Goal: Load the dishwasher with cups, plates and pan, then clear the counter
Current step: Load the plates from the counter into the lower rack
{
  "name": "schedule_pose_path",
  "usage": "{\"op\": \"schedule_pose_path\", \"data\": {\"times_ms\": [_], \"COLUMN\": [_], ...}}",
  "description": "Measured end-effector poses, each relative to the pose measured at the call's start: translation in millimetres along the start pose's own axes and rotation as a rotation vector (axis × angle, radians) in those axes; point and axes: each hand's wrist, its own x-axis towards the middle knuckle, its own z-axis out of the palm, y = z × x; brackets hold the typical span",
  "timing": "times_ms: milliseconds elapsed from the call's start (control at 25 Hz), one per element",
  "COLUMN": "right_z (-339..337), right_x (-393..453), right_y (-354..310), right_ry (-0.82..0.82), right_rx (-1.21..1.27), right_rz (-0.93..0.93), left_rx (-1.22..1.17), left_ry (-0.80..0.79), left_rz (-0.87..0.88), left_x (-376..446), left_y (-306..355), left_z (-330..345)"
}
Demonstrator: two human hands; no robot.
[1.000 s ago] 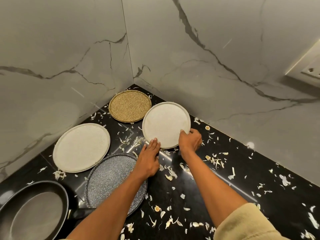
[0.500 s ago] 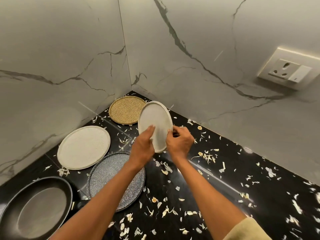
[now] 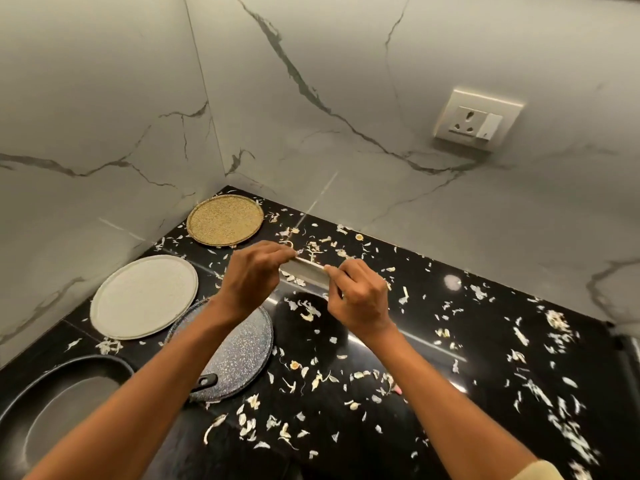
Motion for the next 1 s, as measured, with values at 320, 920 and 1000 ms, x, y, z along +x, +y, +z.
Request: {"op": "schedule_pose_path", "data": {"times_ms": [320,920,1000], "right_z": [-95.2,-313.9,-345.2], "right_x": [-82.1,-280.9,-310.1], "right_y": [-11.3,-66.7,-75.3], "right_ry": [-0.067,0.048,0.066], "right_rx": [-0.151,-0.567,-0.636], "right_rz": [0.003,0.364,0.419], "left_rx": [-0.109,-0.645,-0.692], "left_ry": [0.052,-0.035,-0.011], "left_rz": [0.297,0.746,0.824], "left_x": [-43.7,-95.2,-103.2], "left_y": [92.9,320.9,363.8], "left_z": [-1.1,41.9,48.6]}}
